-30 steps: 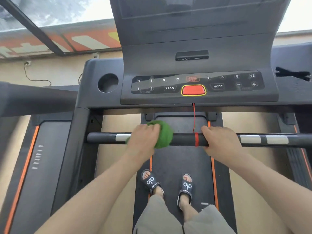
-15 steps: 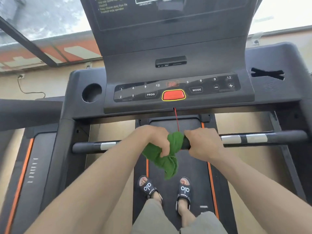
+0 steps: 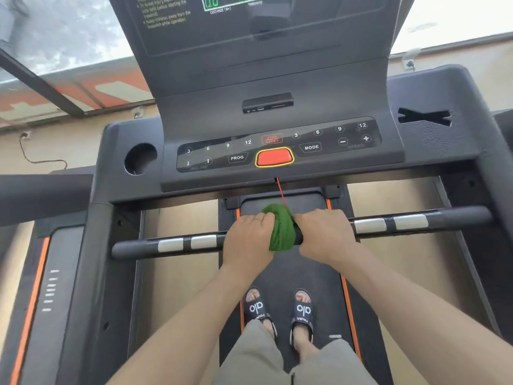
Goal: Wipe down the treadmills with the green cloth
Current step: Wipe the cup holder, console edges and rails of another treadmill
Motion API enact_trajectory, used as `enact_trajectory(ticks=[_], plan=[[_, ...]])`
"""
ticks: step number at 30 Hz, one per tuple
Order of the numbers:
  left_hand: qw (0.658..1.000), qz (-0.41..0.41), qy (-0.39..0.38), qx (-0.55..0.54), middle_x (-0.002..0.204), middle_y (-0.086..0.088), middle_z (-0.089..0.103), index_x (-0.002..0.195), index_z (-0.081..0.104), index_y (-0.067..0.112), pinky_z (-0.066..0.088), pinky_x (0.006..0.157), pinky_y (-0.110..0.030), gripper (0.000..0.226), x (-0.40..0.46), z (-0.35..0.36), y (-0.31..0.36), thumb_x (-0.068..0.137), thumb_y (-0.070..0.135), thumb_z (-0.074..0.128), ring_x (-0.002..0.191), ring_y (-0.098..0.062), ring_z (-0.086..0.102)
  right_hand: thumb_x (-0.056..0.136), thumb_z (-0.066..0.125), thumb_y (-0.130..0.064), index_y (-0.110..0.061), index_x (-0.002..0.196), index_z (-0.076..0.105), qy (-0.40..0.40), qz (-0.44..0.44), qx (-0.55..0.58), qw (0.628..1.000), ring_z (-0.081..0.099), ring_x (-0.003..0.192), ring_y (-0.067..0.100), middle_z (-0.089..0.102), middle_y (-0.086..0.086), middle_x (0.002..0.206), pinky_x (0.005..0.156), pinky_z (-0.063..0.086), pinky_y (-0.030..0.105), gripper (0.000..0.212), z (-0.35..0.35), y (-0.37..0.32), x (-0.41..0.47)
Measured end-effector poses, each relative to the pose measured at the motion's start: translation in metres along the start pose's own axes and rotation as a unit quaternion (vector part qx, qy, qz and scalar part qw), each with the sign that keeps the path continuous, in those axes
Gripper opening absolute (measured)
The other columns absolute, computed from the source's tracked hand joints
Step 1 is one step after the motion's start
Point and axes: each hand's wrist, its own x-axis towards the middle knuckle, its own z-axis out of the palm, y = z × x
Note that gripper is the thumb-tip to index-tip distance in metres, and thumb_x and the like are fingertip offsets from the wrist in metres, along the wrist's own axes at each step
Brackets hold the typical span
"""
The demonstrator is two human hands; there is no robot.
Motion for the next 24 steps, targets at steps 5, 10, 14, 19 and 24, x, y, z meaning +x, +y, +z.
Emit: enact_trajectory(ticks=[5, 10, 14, 19, 24], plan=[[0.909, 0.022, -0.397, -0.128, 0.084, 0.0, 0.068, 0.09, 0.062, 0.019, 0.053, 0.063, -0.035, 0.034, 0.047, -0.024, -0.025, 0.064, 0.034, 0.077, 0.077, -0.025, 0.066, 0.073, 0.058, -0.028, -0.027, 0.092, 0.057, -0.011, 0.006, -0.008, 1.0, 0.067, 0.086, 0.027, 0.068, -0.003, 0.088, 0.062, 0.036, 0.031, 0.019, 0.001, 0.001, 0.001], [0.787, -0.04, -0.559, -0.258, 0.088, 0.0, 0.075, 0.091, 0.072, 0.017, 0.062, 0.075, -0.045, 0.036, 0.07, -0.024, -0.036, 0.061, 0.033, 0.086, 0.079, -0.023, 0.074, 0.071, 0.062, -0.032, -0.026, 0.089, 0.057, -0.027, 0.032, 0.0, 0.999, 0.067, 0.088, 0.026, 0.069, -0.003, 0.088, 0.061, 0.036, 0.03, 0.02, -0.003, -0.001, 0.001], [0.979, 0.031, -0.194, -0.06, 0.081, 0.0, 0.066, 0.094, 0.056, 0.019, 0.046, 0.061, -0.034, 0.039, 0.018, -0.011, -0.019, 0.069, 0.044, 0.074, 0.072, -0.029, 0.065, 0.073, 0.06, -0.029, -0.026, 0.095, 0.059, -0.009, 0.049, -0.011, 0.999, 0.068, 0.091, 0.028, 0.07, -0.002, 0.091, 0.061, 0.037, 0.03, 0.022, 0.001, -0.005, 0.0], [0.988, 0.147, -0.036, -0.008, 0.068, -0.002, 0.06, 0.084, 0.061, 0.011, 0.047, 0.052, -0.031, 0.056, -0.003, -0.018, -0.028, 0.054, 0.045, 0.094, 0.059, -0.026, 0.06, 0.07, 0.061, -0.021, -0.021, 0.105, 0.057, -0.015, 0.037, 0.013, 0.999, 0.063, 0.099, 0.03, 0.067, 0.001, 0.098, 0.089, 0.041, 0.037, 0.035, -0.001, -0.004, -0.009], [0.995, 0.039, 0.063, -0.065, 0.054, -0.003, 0.057, 0.079, 0.063, 0.01, 0.032, 0.041, -0.023, 0.023, 0.012, -0.087, -0.042, 0.082, 0.033, 0.067, 0.043, -0.031, 0.056, 0.072, 0.061, -0.03, -0.029, 0.136, 0.042, -0.051, 0.114, -0.015, 0.992, 0.049, 0.121, 0.027, 0.057, -0.001, 0.119, 0.118, 0.015, 0.053, 0.067, -0.007, 0.059, -0.051]])
